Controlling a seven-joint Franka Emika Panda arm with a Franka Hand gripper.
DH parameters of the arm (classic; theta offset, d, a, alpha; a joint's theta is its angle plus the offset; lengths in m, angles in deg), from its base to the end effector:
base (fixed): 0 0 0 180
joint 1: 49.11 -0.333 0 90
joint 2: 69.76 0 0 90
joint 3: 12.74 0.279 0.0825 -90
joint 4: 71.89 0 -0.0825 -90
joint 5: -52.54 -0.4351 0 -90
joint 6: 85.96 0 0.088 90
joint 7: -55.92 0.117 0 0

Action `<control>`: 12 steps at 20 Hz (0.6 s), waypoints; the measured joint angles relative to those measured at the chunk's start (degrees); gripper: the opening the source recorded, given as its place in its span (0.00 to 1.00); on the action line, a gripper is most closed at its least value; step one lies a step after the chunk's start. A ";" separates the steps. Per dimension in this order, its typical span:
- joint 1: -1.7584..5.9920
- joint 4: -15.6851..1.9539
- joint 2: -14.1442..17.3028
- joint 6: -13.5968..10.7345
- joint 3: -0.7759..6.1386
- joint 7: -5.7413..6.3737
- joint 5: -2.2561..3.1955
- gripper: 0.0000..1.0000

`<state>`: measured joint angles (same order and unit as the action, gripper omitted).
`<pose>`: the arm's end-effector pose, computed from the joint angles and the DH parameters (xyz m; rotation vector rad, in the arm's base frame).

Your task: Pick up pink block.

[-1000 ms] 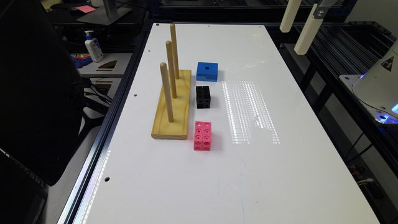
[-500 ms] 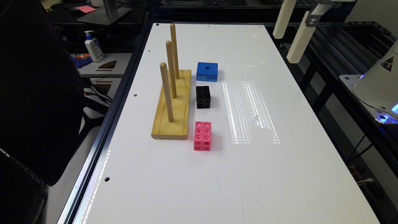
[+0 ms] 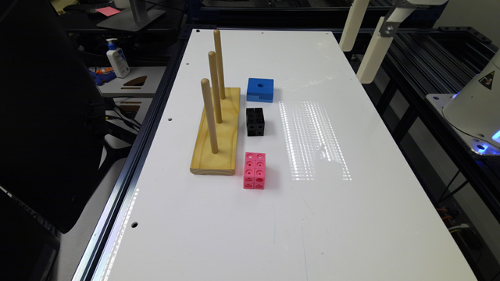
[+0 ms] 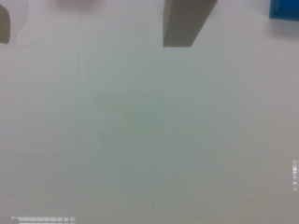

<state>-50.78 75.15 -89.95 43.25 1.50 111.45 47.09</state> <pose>0.4548 0.1239 0.3103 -2.9046 1.1666 -0.0523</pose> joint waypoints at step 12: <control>0.10 -6.86 7.35 0.48 0.98 1.20 0.01 1.00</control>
<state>-50.68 68.29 -82.59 43.73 2.48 112.65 47.10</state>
